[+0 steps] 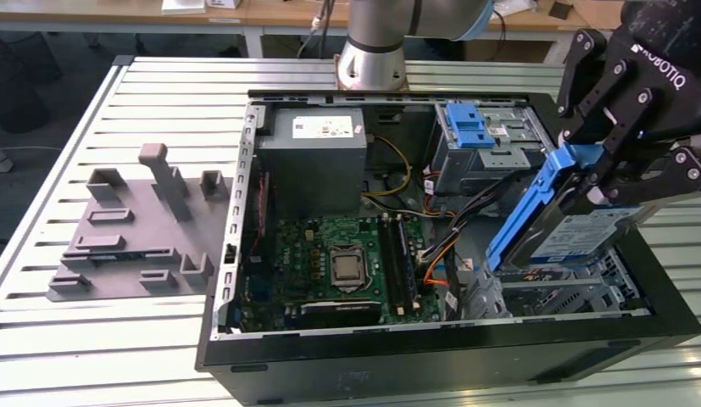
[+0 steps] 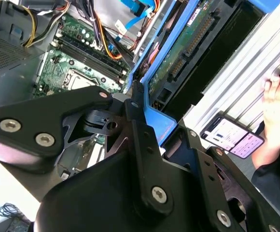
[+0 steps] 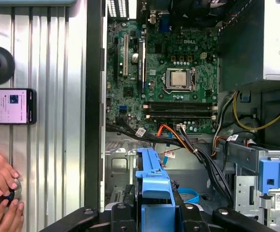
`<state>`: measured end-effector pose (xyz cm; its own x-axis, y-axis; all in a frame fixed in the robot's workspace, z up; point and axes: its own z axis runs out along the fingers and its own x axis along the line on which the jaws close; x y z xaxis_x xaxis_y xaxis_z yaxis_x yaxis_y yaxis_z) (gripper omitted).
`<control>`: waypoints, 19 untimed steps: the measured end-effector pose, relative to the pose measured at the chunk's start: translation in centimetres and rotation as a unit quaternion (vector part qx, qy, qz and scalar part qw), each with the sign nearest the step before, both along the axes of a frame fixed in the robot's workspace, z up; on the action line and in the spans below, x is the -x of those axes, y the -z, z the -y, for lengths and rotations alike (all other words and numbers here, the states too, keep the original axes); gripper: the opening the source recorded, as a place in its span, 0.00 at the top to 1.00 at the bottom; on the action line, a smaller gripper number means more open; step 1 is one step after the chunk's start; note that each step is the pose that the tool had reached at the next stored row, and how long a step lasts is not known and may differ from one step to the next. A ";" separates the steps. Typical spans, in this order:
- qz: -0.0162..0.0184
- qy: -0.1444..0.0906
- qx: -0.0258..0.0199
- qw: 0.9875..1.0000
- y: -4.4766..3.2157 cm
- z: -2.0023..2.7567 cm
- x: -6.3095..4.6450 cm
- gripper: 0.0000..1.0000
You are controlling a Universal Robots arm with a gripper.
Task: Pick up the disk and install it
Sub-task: 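Insert the disk into the insertion slot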
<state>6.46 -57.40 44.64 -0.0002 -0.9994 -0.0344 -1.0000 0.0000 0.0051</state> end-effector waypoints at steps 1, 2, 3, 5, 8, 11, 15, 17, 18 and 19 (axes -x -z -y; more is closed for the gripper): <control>0.000 0.000 0.000 1.000 0.07 0.01 -0.1 0.64; 0.000 0.000 0.000 1.000 0.13 0.03 -0.1 0.64; 0.000 0.000 0.000 1.000 0.20 0.06 -0.2 0.64; 0.000 0.000 0.000 1.000 0.32 0.08 -0.4 0.64; 0.000 0.001 0.000 1.000 0.50 0.13 -0.7 0.64; 0.000 0.002 0.000 1.000 0.66 0.15 -0.9 0.64; 0.000 0.002 0.000 1.000 0.80 0.17 -1.1 0.64; 0.000 0.002 0.000 1.000 0.89 0.23 -1.2 0.64; 0.000 0.002 0.000 1.000 0.93 0.27 -1.2 0.64; 0.000 0.002 0.000 1.000 0.97 0.31 -1.2 0.64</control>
